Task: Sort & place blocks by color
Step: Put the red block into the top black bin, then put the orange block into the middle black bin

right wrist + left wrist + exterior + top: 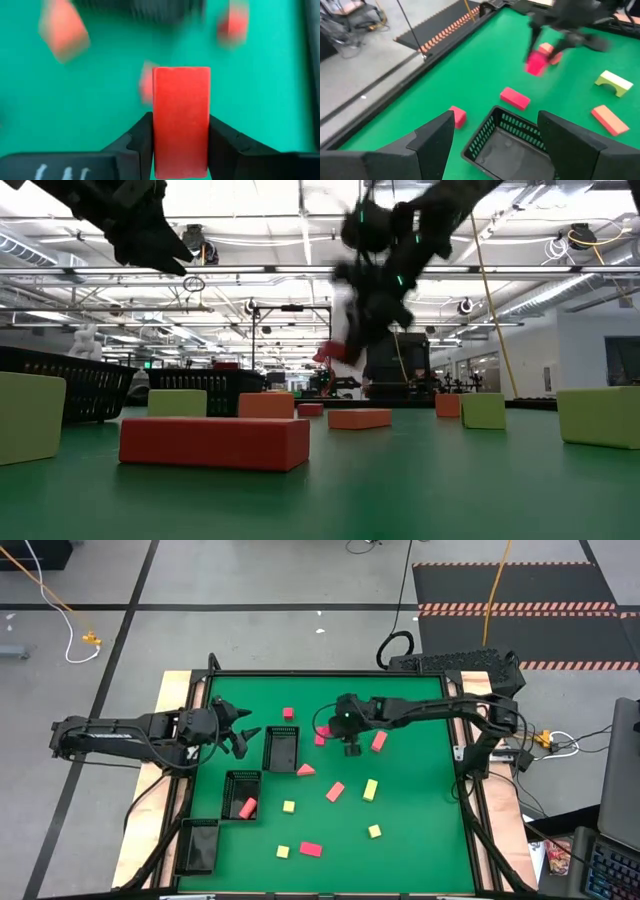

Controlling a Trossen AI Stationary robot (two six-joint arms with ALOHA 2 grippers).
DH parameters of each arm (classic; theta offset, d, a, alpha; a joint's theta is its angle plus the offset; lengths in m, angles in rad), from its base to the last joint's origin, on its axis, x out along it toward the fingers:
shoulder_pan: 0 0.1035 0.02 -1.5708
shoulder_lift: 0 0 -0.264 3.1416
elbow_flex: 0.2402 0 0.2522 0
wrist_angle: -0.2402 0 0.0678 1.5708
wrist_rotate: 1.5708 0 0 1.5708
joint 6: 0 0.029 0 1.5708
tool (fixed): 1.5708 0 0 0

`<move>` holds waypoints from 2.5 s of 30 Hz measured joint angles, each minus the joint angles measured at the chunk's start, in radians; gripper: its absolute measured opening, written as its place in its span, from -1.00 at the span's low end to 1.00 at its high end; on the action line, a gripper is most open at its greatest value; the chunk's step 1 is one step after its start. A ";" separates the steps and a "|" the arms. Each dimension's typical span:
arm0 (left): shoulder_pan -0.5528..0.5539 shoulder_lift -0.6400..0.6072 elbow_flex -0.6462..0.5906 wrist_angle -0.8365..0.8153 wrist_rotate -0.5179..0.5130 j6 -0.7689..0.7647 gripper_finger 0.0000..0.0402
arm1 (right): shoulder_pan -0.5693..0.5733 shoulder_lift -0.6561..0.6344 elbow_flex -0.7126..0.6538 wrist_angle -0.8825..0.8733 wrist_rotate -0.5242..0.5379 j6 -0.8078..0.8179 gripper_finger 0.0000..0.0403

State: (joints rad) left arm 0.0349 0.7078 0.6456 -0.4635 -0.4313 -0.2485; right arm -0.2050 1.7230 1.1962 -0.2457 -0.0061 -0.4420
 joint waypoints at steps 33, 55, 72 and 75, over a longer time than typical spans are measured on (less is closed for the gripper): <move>-0.019 -0.022 0.000 0.039 -0.014 0.000 0.27 | 0.104 0.352 0.322 0.285 -0.042 0.158 0.39; -0.025 -0.021 0.000 0.004 -0.012 -0.054 0.27 | 0.238 0.235 0.127 0.196 0.075 0.438 0.68; -0.024 -0.021 0.000 0.012 -0.012 -0.042 0.27 | 0.216 0.264 -0.021 0.459 0.033 0.485 0.46; -0.024 -0.021 0.000 0.013 -0.013 -0.042 0.27 | 0.216 0.265 -0.021 0.459 0.031 0.484 0.39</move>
State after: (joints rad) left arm 0.0105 0.6868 0.6460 -0.4506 -0.4440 -0.2906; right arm 0.0105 1.9881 1.1751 0.2131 0.0254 0.0425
